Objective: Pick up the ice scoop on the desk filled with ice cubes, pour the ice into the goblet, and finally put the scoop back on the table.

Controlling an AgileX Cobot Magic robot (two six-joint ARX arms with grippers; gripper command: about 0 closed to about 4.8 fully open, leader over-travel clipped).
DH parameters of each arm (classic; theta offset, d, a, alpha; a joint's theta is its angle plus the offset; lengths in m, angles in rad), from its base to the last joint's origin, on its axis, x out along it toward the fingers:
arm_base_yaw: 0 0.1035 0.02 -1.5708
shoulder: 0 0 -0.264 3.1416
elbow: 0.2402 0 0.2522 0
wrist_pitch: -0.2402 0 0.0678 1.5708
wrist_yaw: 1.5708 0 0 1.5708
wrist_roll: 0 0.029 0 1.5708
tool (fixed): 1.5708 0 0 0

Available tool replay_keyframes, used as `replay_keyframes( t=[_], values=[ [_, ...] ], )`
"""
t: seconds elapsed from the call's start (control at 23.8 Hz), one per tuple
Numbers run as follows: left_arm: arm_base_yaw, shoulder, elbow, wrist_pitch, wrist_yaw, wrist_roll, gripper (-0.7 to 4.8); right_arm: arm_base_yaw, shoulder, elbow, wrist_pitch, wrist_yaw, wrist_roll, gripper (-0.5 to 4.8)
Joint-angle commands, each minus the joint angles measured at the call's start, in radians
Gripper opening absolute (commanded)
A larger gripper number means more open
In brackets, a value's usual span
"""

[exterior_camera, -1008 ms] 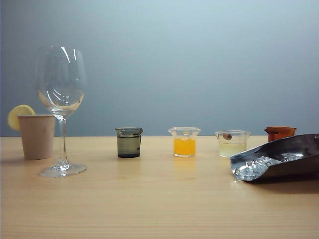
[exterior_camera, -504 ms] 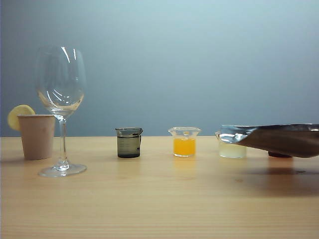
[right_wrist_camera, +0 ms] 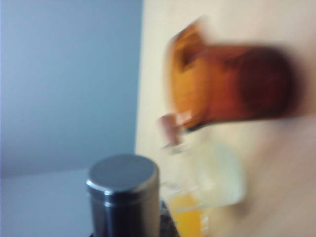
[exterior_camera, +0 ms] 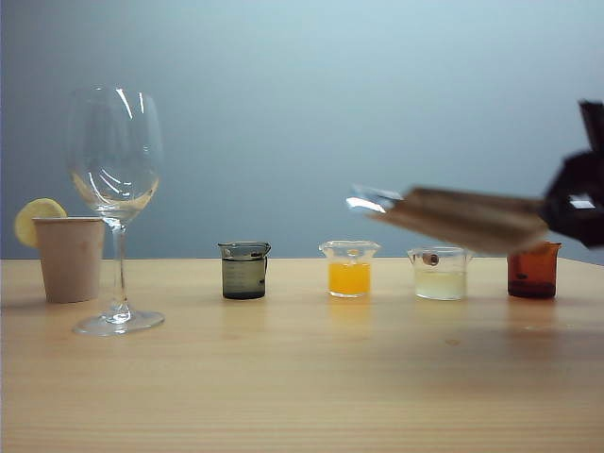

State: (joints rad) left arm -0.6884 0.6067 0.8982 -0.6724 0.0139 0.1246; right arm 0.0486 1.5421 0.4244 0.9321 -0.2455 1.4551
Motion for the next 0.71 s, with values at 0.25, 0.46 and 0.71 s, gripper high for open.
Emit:
replay_keyframes(
  t=[0.25,0.46,0.71],
  values=[
    [0.008,-0.006,0.008,-0.018,-0.038,-0.031,-0.06,0.139,-0.067,0.222,-0.299,0.032,0.011,-0.07],
    [0.113,-0.008,0.012,-0.031,-0.039,-0.024,-0.06,0.190,-0.063,0.466,-0.536,0.042,-0.040,-0.07],
    [0.387,0.005,0.012,-0.006,0.188,0.025,-0.06,0.241,0.043,0.743,-0.671,0.036,-0.076,-0.07]
  ],
)
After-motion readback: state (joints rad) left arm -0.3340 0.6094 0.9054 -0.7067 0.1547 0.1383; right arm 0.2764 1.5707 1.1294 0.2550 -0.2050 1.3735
